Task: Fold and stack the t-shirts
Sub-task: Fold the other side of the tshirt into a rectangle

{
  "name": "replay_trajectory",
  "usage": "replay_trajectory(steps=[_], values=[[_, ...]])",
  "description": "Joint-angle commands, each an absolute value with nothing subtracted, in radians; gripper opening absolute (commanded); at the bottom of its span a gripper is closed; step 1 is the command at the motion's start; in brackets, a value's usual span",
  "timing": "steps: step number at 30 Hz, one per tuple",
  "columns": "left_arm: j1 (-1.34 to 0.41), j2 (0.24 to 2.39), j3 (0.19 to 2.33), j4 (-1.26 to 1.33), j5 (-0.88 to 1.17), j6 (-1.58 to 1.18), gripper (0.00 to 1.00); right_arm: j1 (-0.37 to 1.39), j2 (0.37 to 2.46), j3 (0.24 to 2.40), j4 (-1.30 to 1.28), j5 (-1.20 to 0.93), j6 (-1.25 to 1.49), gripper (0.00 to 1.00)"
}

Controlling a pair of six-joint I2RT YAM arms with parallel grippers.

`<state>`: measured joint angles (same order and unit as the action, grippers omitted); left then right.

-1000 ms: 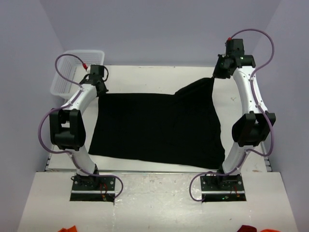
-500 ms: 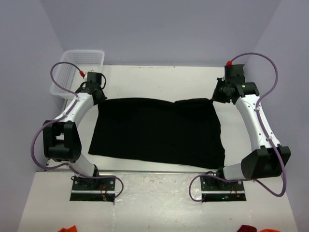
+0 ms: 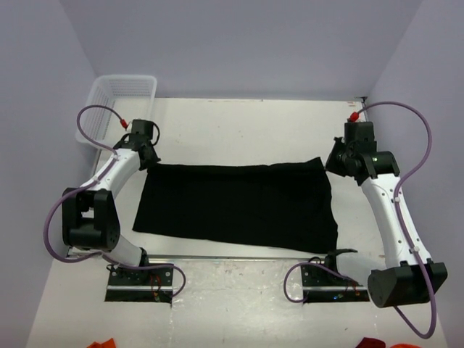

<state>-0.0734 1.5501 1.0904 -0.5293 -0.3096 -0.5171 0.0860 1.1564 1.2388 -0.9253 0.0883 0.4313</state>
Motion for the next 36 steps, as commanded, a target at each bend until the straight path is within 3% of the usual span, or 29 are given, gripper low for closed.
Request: replay_trajectory(steps=[1, 8, 36], values=[[-0.075, 1.502, 1.068, -0.538, -0.322, -0.545, 0.00, 0.087, 1.092, 1.174, -0.936, 0.123, 0.449, 0.00], [-0.075, 1.459, 1.025, -0.545, -0.327, -0.546, 0.00, 0.087, 0.994, 1.065, -0.936, 0.141, 0.465, 0.00], [-0.089, 1.396, 0.917, -0.566, -0.331, -0.612, 0.00, 0.100, 0.864, 0.983, -1.038, 0.097, 0.546, 0.00]])
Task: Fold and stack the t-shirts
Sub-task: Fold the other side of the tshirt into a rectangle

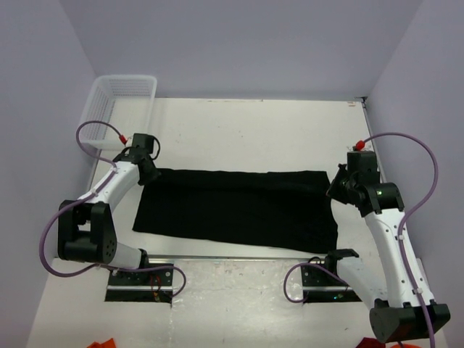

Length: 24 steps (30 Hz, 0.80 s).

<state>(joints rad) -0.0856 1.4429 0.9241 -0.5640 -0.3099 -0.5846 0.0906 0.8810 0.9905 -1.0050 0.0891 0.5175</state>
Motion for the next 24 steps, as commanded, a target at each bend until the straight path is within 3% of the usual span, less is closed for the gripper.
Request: replay_trajectory(steps=[1, 17, 18, 19, 20, 24], values=[[-0.089, 1.390, 0.919, -0.571, -0.330, -0.612, 0.00, 0.101, 0.862, 0.983, -1.043, 0.098, 0.548, 0.00], [-0.089, 1.315, 0.870, -0.595, -0.322, -0.663, 0.00, 0.153, 0.807, 0.976, -1.101, 0.127, 0.606, 0.00], [-0.089, 1.313, 0.870, -0.597, -0.315, -0.669, 0.03, 0.155, 0.808, 0.977, -1.106, 0.121, 0.612, 0.00], [-0.089, 1.312, 0.870, -0.600, -0.308, -0.670, 0.18, 0.156, 0.807, 0.979, -1.111, 0.123, 0.618, 0.00], [-0.090, 1.307, 0.870, -0.601, -0.302, -0.673, 0.23, 0.161, 0.805, 0.979, -1.114, 0.121, 0.623, 0.00], [-0.089, 1.211, 0.845, -0.618, -0.350, -0.725, 0.20, 0.173, 0.775, 0.973, -1.127, 0.149, 0.650, 0.00]])
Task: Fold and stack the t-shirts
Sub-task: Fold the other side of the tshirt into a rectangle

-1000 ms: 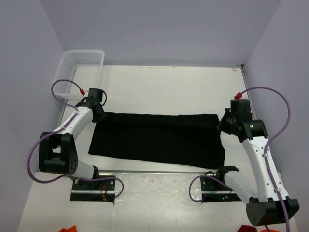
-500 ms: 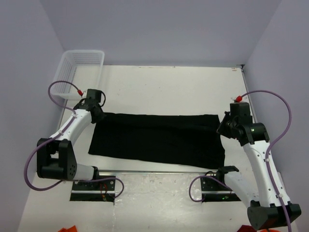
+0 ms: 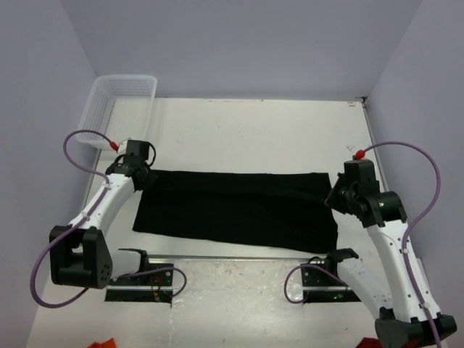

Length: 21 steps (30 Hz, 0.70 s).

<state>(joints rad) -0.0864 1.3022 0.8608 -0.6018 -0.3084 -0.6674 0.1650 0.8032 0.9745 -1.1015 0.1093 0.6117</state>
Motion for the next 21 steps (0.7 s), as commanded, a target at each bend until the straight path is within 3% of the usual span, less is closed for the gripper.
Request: replay_trajectory(steps=[1, 4, 9, 11, 12, 14, 16, 19, 21], values=[[-0.089, 1.191, 0.844, -0.633, -0.360, -0.750, 0.16, 0.173, 0.767, 0.973, -1.132, 0.153, 0.655, 0.00], [-0.089, 1.112, 0.844, -0.650, -0.390, -0.782, 0.12, 0.176, 0.747, 0.979, -1.155, 0.156, 0.667, 0.00], [-0.089, 1.028, 0.894, -0.618, -0.393, -0.729, 0.19, 0.187, 0.707, 0.973, -1.195, 0.155, 0.696, 0.05], [-0.090, 1.067, 0.948, -0.635, -0.379, -0.710, 0.20, 0.198, 0.668, 0.962, -1.218, 0.163, 0.724, 0.16], [-0.091, 1.081, 0.971, -0.641, -0.374, -0.686, 0.20, 0.205, 0.652, 0.960, -1.233, 0.138, 0.735, 0.33], [-0.091, 1.124, 0.985, -0.647, -0.365, -0.670, 0.20, 0.210, 0.614, 0.974, -1.264, 0.152, 0.761, 0.44], [-0.092, 1.138, 0.968, -0.628, -0.353, -0.669, 0.20, 0.218, 0.594, 0.986, -1.279, 0.156, 0.758, 0.62], [-0.107, 1.157, 0.939, -0.565, -0.337, -0.657, 0.20, 0.224, 0.612, 0.989, -1.187, 0.150, 0.723, 0.63], [-0.120, 1.193, 0.936, -0.525, -0.327, -0.654, 0.20, 0.242, 0.732, 1.029, -1.141, 0.109, 0.707, 0.62]])
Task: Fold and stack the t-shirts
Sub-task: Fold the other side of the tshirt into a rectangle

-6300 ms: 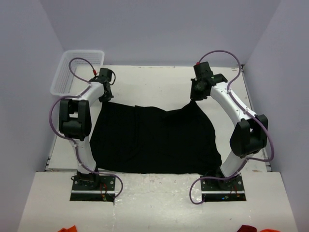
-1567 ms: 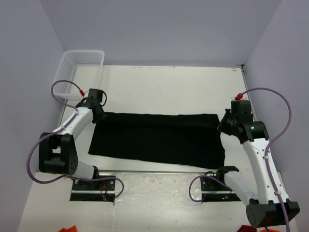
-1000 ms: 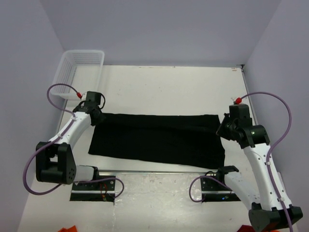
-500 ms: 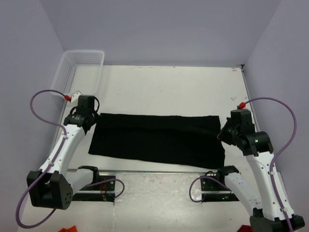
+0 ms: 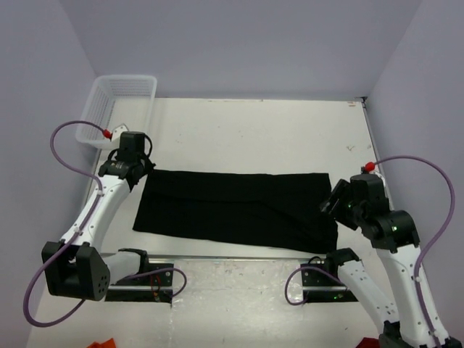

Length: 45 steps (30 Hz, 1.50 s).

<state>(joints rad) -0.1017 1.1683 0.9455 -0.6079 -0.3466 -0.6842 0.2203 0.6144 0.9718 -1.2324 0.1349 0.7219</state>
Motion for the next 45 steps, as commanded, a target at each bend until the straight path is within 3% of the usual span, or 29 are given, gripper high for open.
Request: replay_trajectory(steps=[1, 4, 5, 6, 11, 14, 15, 19, 20, 30, 42, 45], values=[[-0.123, 1.212, 0.939, -0.516, -0.318, -0.647, 0.19, 0.264, 0.782, 1.043, -1.090, 0.103, 0.712, 0.60], [-0.158, 1.296, 0.968, -0.512, -0.305, -0.632, 0.13, 0.351, 0.964, 1.101, -0.961, 0.129, 0.716, 0.43], [-0.187, 1.336, 0.977, -0.509, -0.311, -0.620, 0.04, 0.360, 1.012, 1.117, -0.934, 0.133, 0.716, 0.00], [-0.204, 1.353, 0.991, -0.511, -0.322, -0.620, 0.00, 0.368, 1.108, 1.146, -0.913, 0.130, 0.716, 0.00], [-0.278, 1.440, 1.003, -0.462, -0.311, -0.608, 0.00, 0.416, 1.368, 1.219, -0.808, 0.150, 0.675, 0.00], [-0.296, 1.506, 1.020, -0.431, -0.292, -0.589, 0.00, 0.417, 1.491, 1.239, -0.792, 0.161, 0.660, 0.20], [-0.299, 1.528, 1.040, -0.428, -0.290, -0.583, 0.00, 0.417, 1.512, 1.247, -0.785, 0.163, 0.647, 0.33], [-0.316, 1.676, 1.098, -0.428, -0.255, -0.552, 0.00, 0.416, 1.597, 1.264, -0.781, 0.183, 0.653, 0.67], [-0.327, 1.692, 1.106, -0.431, -0.259, -0.552, 0.00, 0.416, 1.617, 1.261, -0.772, 0.148, 0.658, 0.68], [-0.341, 1.678, 1.118, -0.423, -0.275, -0.535, 0.00, 0.414, 1.700, 1.106, -0.678, 0.202, 0.827, 0.51], [-0.341, 1.646, 1.098, -0.417, -0.261, -0.537, 0.00, 0.417, 1.626, 0.950, -0.606, 0.242, 0.940, 0.47], [-0.342, 1.646, 1.091, -0.414, -0.258, -0.534, 0.00, 0.416, 1.617, 0.943, -0.607, 0.258, 0.953, 0.38]])
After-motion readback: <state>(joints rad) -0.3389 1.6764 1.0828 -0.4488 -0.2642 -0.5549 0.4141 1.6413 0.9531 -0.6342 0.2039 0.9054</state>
